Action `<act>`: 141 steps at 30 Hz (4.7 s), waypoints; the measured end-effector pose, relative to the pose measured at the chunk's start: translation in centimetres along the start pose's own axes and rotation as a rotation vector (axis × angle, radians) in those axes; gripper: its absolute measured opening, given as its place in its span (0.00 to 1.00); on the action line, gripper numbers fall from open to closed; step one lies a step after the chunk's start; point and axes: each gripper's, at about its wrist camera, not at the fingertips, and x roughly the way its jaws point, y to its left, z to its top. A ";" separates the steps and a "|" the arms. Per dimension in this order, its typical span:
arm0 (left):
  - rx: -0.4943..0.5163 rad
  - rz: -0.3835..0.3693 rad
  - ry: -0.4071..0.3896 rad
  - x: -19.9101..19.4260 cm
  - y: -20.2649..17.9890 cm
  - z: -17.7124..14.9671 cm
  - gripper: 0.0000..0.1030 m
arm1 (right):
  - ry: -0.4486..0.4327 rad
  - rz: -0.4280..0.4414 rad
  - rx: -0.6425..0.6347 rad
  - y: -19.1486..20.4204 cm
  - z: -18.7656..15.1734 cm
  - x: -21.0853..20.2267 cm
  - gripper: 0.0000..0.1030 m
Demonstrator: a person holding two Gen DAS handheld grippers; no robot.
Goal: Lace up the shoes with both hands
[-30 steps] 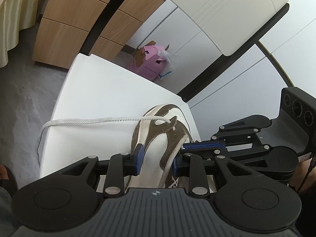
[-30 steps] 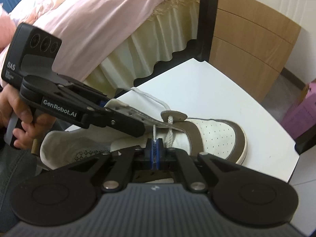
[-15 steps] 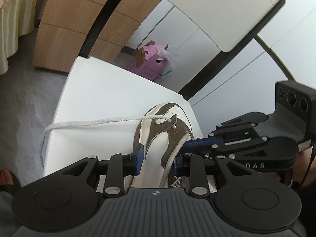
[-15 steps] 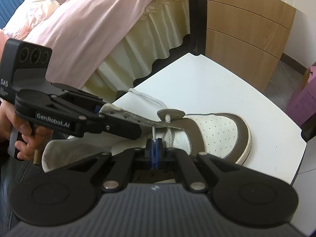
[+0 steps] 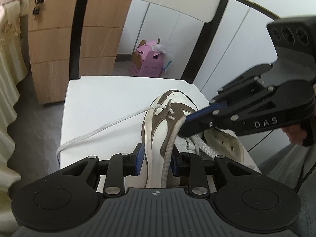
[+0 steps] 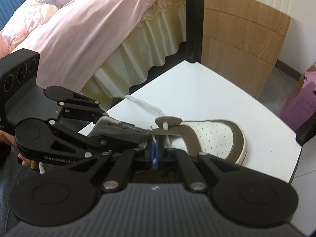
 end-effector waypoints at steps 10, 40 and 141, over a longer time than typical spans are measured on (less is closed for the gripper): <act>0.021 0.003 0.005 0.1 -0.3 0.0 0.30 | -0.033 -0.004 -0.052 0.3 -0.1 0.0 0.03; 0.088 0.037 0.000 0.2 -1.2 0.1 0.27 | -0.032 -0.047 -0.096 1.1 0.3 0.5 0.03; 0.150 0.085 -0.038 0.2 -2.5 -0.2 0.27 | -0.534 -0.236 0.294 -2.5 -1.3 -5.8 0.85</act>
